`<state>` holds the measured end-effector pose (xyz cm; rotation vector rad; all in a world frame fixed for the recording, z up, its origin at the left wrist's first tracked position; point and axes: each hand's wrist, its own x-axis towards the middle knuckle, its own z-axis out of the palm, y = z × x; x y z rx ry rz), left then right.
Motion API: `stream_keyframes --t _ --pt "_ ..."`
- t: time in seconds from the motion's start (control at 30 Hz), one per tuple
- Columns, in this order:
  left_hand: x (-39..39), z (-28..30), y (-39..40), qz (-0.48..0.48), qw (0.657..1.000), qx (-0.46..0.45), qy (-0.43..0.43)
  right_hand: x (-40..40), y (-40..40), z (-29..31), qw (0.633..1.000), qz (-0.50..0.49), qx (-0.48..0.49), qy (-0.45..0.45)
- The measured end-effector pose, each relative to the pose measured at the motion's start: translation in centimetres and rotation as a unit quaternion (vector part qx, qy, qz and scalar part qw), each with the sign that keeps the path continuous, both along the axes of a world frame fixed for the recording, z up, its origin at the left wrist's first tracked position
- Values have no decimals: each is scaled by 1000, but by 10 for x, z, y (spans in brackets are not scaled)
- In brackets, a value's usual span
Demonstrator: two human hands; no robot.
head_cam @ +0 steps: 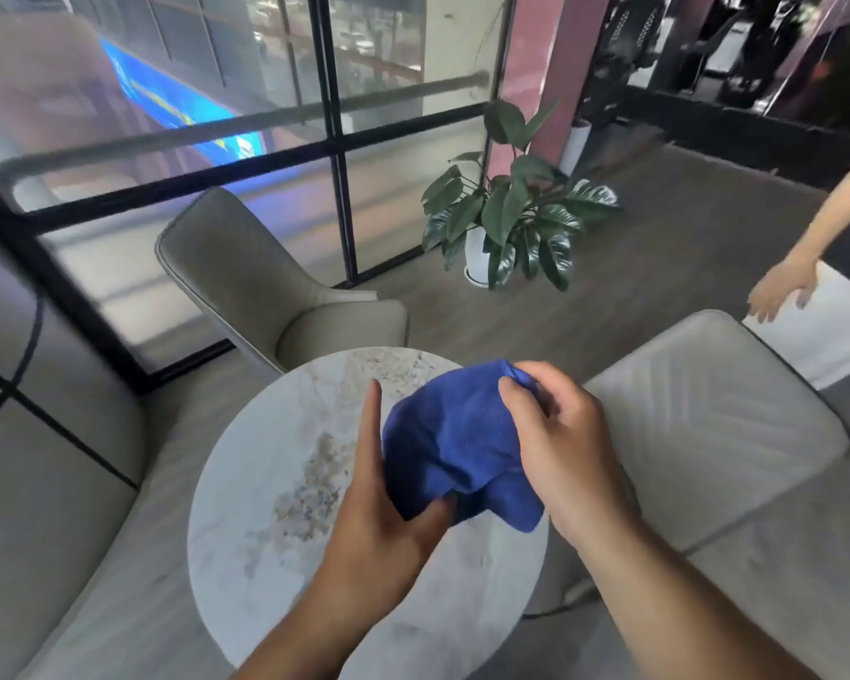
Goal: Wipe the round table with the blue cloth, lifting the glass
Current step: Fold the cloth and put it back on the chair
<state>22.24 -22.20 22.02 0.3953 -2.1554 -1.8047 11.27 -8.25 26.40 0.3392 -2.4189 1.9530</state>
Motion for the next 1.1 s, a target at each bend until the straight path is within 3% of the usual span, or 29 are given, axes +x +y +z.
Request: stream_keyframes --t 0.1,0.23,0.37,0.43,0.5,0.6,0.67,0.77,0.9,0.93,1.0,1.1 --pt "-2 9 -8 26 999 -11 36 5 -1 10 998 -4 -53 -45" --pt "-12 21 -22 47 995 65 68 10 -5 18 991 17 -96 -97" --pt "-23 39 -36 35 994 53 94 9 -14 18 994 44 -62 -84" --pt "-27 45 -43 42 994 40 93 8 -16 18 994 78 -29 -66" --pt "-29 51 -48 45 994 56 82 7 -20 19 989 130 67 -24" --pt "-32 58 -57 46 993 83 68 13 -31 24 959 111 220 139" --pt "-31 63 -64 17 990 118 74 18 -36 30 957 67 180 217" --pt "-25 69 -76 -51 950 279 131 25 -34 40 952 38 90 291" --pt "-16 79 -88 -94 902 387 166 38 -19 53 979 96 -97 149" --pt "-15 83 -87 -88 914 354 175 41 -16 54 977 91 -152 116" --pt "-14 90 -79 -40 962 197 186 46 -14 51 968 53 -233 71" --pt "-12 101 -65 -29 984 72 157 53 -18 32 969 39 -246 10"
